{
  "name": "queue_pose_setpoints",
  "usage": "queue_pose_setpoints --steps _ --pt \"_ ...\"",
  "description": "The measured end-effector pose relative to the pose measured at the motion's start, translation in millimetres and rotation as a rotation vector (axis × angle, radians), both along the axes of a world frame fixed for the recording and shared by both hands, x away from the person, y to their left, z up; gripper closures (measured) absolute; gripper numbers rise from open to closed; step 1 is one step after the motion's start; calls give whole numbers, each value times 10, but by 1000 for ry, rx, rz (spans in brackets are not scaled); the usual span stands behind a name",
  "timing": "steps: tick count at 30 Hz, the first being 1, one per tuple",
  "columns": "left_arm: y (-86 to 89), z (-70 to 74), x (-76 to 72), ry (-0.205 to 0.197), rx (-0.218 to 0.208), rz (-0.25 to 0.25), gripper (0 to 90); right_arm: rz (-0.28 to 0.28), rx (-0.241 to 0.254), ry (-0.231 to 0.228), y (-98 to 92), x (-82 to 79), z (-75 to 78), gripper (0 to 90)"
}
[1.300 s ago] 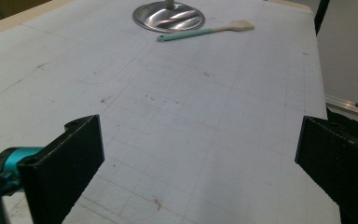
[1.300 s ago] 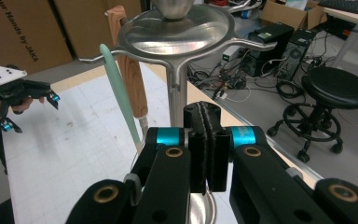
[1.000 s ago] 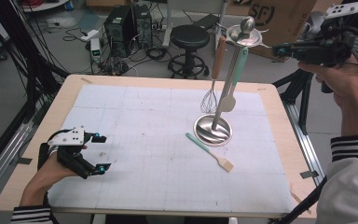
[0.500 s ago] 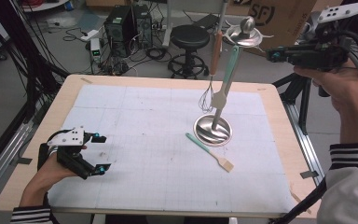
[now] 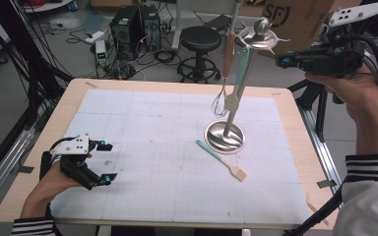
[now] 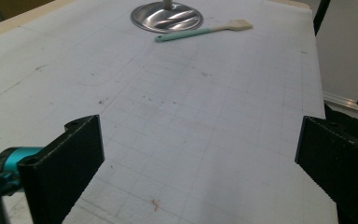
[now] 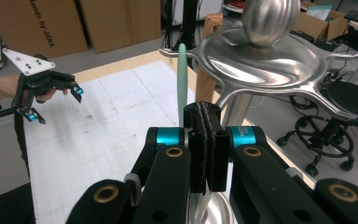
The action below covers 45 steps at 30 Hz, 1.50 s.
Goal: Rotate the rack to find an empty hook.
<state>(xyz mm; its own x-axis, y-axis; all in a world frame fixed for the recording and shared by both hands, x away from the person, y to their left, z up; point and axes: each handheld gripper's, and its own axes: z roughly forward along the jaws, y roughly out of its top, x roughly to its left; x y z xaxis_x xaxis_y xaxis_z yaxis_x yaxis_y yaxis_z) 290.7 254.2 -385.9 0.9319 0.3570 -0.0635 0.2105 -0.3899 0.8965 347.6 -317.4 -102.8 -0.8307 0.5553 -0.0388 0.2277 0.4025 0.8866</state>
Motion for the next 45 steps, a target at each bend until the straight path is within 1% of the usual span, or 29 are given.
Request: queue_pose_setpoints --steps 1,3,5,6,7,10,18,23,25,27,29,32,33,36,39,41,43,45 --pt "2 1 -2 2 -2 0 17 -8 -5 1 -16 -2 2 889" --pt "4 -1 2 2 0 2 17 -21 -1 -4 -58 7 3 889" --pt "1 -8 2 5 0 1 17 -36 8 0 -85 15 3 889" --pt "0 -10 2 5 2 0 17 -38 15 7 -93 21 0 889" --pt "2 -10 3 4 5 -2 17 -39 10 2 -94 33 -3 889" --pt "4 -9 4 4 1 -1 17 -28 4 8 -52 47 -12 889" --pt "5 -6 0 2 0 2 17 0 -4 -4 62 47 -9 889" --pt "6 -3 -5 0 1 2 17 8 -6 10 120 39 -14 889" --pt "9 -2 -5 -1 2 1 17 12 -10 9 134 37 -23 889" --pt "11 -3 -9 3 -3 6 17 12 -3 7 125 30 -38 888" --pt "14 -4 -5 4 -4 6 17 19 -6 18 108 8 -68 887" --pt "16 -5 -4 3 -6 9 16 13 -29 28 93 -40 -144 856" --pt "20 -4 -2 1 -2 8 17 14 -31 25 83 -50 -175 849" --pt "19 -4 -2 0 1 9 17 10 -32 37 53 -110 -259 822" --pt "14 -6 -2 3 2 7 16 8 -40 30 35 -178 -340 733" --pt "10 -8 -2 3 5 10 17 5 -58 33 34 -228 -394 691" --pt "5 -10 1 3 6 10 17 6 -74 27 40 -280 -453 620" --pt "3 -10 0 3 8 13 17 15 -69 25 44 -329 -516 585"
